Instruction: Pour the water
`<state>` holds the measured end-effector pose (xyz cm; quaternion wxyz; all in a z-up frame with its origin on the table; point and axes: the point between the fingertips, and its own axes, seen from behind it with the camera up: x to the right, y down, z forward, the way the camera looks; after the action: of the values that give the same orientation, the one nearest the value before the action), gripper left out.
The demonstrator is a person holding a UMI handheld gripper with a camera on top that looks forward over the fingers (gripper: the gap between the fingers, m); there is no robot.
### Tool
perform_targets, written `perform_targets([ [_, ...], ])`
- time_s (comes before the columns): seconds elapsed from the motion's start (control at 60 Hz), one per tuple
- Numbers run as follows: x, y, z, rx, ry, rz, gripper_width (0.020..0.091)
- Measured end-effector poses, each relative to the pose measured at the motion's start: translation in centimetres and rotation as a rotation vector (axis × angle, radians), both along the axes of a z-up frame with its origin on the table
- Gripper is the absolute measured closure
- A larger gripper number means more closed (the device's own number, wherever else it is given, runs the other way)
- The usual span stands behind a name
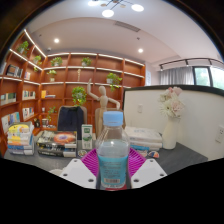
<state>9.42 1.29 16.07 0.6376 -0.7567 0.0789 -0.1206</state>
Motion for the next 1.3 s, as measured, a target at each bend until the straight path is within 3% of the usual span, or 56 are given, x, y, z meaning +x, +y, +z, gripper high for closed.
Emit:
perform_targets([
  [0.167,1.6,-0.1,-5.2,-0.050,-0.038,0.019,0.0763],
  [0.317,0.7,0.0,-8.4,-0.017,0.099,0.097,0.0758],
  [0.55,0.9,-0.2,-8.1,-0.001,0.058,0.088,0.0715],
  [0.683,0.9,-0.4,-8.5,-0.017,0.077,0.088,0.0599],
  [0.783,0.4,-1.1,-9.0,-0.047,0.053,0.111,0.0284],
  [0.817,-0.1,-1.6,-8.8,-0.037,0.059,0.127,0.0236],
  [0.983,-1.2,-5.7,-8.5,-0.059,0.092,0.148,0.0255],
  [1.3,-5.6,-14.8,-1.3,-0.005,0.061,0.211,0.0254],
])
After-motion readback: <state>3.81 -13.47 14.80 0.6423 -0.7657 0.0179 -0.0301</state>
